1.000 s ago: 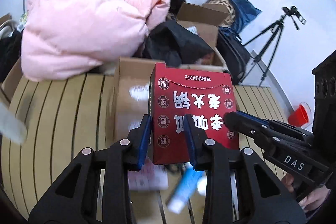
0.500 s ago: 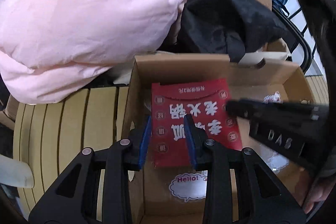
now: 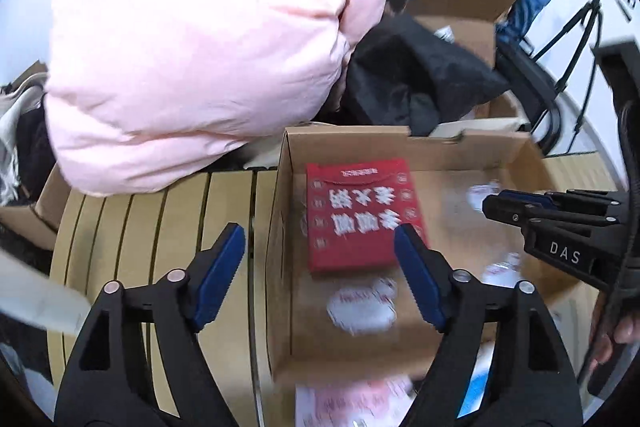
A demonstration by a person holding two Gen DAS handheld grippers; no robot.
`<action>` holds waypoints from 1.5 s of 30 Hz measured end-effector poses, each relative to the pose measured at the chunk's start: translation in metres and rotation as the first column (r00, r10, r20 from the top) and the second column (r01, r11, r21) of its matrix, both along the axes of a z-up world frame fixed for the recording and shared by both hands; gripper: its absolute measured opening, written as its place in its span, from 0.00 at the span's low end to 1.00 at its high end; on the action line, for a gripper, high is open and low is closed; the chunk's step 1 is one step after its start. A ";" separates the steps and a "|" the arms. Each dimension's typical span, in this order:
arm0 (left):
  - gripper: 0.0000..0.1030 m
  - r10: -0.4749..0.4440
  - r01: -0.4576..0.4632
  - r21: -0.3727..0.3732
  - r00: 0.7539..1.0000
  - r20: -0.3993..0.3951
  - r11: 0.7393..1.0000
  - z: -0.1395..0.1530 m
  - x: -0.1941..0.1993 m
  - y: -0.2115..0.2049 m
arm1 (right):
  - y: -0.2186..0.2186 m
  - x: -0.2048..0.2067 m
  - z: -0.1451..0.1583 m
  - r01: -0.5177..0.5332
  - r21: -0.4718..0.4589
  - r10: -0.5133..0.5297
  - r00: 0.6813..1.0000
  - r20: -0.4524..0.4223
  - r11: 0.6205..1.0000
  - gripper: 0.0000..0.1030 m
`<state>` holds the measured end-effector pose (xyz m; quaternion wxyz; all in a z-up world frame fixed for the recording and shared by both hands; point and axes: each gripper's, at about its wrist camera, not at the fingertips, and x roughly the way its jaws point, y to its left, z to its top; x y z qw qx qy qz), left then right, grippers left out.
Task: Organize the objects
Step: 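Withdraw the right gripper and move it toward the white jar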
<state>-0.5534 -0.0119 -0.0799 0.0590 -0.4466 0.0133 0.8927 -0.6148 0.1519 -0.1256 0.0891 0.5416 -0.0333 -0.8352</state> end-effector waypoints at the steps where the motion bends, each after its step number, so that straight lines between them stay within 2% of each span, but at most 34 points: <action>1: 0.77 0.002 -0.002 0.003 1.000 -0.010 1.000 0.008 0.011 -0.001 | 0.003 0.007 0.006 0.000 0.007 0.000 1.000 -0.007 1.000 0.17; 2: 0.79 0.004 -0.004 0.003 1.000 -0.022 1.000 0.016 0.023 -0.002 | 0.007 0.017 0.014 0.000 0.014 0.001 1.000 -0.018 1.000 0.19; 3: 0.82 0.003 -0.003 0.007 0.999 -0.036 1.000 0.025 0.036 -0.003 | 0.012 0.026 0.022 0.001 0.024 0.000 1.000 -0.030 1.000 0.28; 5: 0.86 0.016 -0.016 0.015 0.998 -0.055 1.000 0.040 0.066 -0.004 | 0.019 0.050 0.038 0.006 0.054 -0.002 0.998 -0.070 0.999 0.61; 6: 0.87 0.032 -0.032 0.010 0.998 -0.057 0.999 0.044 0.080 -0.005 | 0.025 0.062 0.046 0.010 0.061 -0.004 0.996 -0.091 0.998 0.88; 7: 0.87 0.040 -0.040 0.002 0.998 -0.056 0.999 0.047 0.091 -0.004 | 0.030 0.075 0.053 0.015 0.059 -0.008 0.994 -0.112 0.998 0.90; 12: 1.00 0.035 -0.034 0.009 0.994 -0.107 0.999 0.068 0.169 -0.005 | 0.044 0.143 0.079 0.015 0.081 -0.001 0.986 -0.168 0.997 0.90; 14: 1.00 0.026 -0.024 0.023 0.993 -0.116 0.999 0.074 0.205 -0.007 | 0.049 0.181 0.087 0.008 0.071 0.005 0.982 -0.189 0.997 0.90; 17: 1.00 -0.018 0.027 0.083 0.994 -0.111 0.996 0.077 0.256 -0.005 | 0.057 0.240 0.094 -0.006 0.015 0.009 0.977 -0.214 1.000 0.90; 21: 1.00 -0.028 0.040 0.089 0.990 -0.138 0.995 0.075 0.323 -0.002 | 0.061 0.312 0.094 -0.023 0.016 0.027 0.962 -0.273 1.000 0.90; 24: 1.00 -0.009 0.022 0.088 0.990 -0.141 0.996 0.070 0.362 -0.001 | 0.061 0.358 0.086 -0.027 0.032 0.035 0.958 -0.283 0.999 0.90; 27: 1.00 0.024 -0.011 0.089 0.989 -0.148 0.996 0.062 0.402 -0.005 | 0.053 0.399 0.081 -0.025 0.100 0.054 0.953 -0.297 0.995 0.90; 29: 1.00 0.041 -0.028 0.093 0.990 -0.138 0.995 0.054 0.424 -0.007 | 0.050 0.427 0.078 -0.026 0.075 0.047 0.954 -0.297 0.997 0.90; 32: 1.00 0.027 -0.015 0.109 0.994 -0.107 0.994 0.047 0.434 -0.004 | 0.047 0.457 0.072 -0.033 0.033 0.041 0.962 -0.268 0.999 0.90; 35: 1.00 0.004 0.003 0.065 0.994 -0.108 0.998 0.043 0.433 0.006 | 0.038 0.474 0.065 -0.065 0.053 0.076 0.962 -0.263 0.996 0.90; 45: 1.00 -0.018 0.025 0.075 0.995 -0.097 0.997 0.029 0.427 0.012 | 0.044 0.473 0.059 -0.026 0.031 0.033 0.966 -0.257 0.999 0.90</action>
